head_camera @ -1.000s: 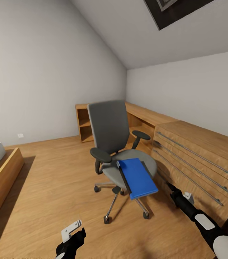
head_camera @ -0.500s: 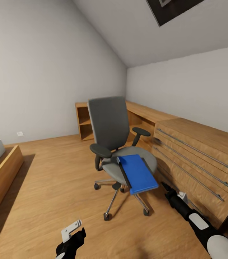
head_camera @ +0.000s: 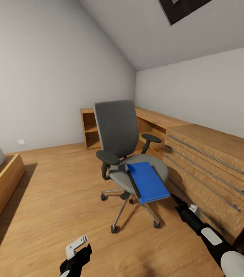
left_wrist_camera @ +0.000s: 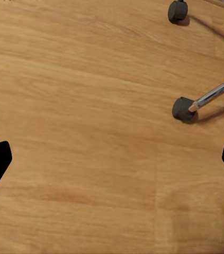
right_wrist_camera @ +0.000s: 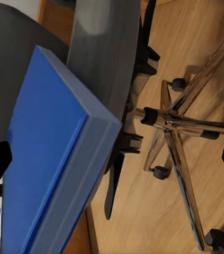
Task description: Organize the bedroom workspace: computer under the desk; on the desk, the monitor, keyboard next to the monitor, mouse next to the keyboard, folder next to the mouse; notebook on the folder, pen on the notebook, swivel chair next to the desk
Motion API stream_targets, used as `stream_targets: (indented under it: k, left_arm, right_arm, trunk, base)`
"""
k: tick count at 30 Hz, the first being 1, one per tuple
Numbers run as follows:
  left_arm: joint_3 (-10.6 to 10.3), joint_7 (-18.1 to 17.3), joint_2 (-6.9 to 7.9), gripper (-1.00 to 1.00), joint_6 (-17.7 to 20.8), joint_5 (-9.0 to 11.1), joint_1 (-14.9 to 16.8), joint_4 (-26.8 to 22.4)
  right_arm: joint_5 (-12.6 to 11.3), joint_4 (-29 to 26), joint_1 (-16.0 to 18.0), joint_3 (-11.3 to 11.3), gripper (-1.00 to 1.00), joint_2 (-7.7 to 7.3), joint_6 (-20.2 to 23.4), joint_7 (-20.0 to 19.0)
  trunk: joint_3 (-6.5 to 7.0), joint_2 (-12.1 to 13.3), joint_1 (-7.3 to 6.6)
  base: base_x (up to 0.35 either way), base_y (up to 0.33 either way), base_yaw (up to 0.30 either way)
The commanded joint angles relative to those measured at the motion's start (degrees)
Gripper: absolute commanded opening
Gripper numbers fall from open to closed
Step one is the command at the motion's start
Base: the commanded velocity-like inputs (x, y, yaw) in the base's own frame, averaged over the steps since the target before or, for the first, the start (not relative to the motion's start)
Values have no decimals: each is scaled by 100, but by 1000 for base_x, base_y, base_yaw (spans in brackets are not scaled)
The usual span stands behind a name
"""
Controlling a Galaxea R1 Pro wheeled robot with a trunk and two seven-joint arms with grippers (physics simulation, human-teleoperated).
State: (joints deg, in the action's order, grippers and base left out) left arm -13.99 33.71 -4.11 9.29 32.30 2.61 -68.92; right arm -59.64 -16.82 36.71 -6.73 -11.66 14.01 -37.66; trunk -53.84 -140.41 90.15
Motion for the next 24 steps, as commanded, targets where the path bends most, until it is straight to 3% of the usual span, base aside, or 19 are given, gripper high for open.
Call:
stream_targets:
  k: [1, 24]
  left_arm:
    - [-7, 38, 3, 100, 20, 20, 3, -8]
    - [-7, 14, 15, 100, 20, 20, 3, -7]
  right_arm:
    - [-54, 0, 3, -21, 100, 9, 55, -18]
    - [-51, -6, 3, -15, 100, 58, 63, -220]
  trunk:
    - [-6, -2, -1]
    - [-6, -2, -1]
  base:
    - [0, 0, 0]
    - [0, 0, 0]
